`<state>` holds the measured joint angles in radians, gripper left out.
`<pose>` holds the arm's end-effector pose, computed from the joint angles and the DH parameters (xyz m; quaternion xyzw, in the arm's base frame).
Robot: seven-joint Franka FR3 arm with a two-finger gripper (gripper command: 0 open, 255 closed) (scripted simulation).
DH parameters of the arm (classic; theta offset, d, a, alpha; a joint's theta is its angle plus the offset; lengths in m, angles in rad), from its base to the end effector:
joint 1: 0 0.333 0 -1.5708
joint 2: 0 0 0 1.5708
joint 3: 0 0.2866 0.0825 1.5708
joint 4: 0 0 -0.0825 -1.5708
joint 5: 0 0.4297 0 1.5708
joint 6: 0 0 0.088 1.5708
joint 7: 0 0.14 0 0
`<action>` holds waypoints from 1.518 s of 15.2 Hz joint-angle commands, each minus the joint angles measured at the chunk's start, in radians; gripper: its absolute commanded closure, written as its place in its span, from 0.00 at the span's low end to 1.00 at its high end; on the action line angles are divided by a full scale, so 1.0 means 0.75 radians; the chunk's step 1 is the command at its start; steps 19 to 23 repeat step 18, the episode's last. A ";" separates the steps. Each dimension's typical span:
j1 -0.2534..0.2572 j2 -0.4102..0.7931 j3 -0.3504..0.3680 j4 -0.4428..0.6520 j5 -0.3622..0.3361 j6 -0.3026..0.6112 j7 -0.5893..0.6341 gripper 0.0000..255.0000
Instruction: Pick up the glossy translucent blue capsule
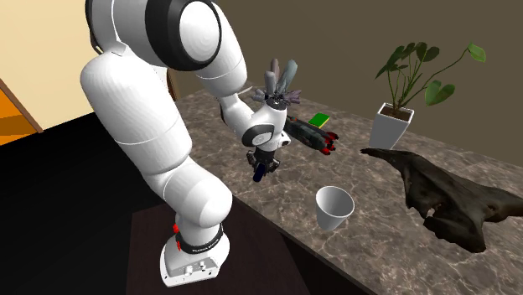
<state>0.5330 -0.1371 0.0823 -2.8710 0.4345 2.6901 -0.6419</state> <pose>0.3071 0.2045 0.1220 -0.9055 -0.4154 0.0194 0.0845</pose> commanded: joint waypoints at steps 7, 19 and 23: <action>-0.033 -0.154 0.007 0.000 -0.086 -0.152 0.076 1.00; -0.068 -0.355 0.013 0.037 -0.163 -0.386 0.151 1.00; -0.068 -0.355 0.013 0.037 -0.163 -0.386 0.151 1.00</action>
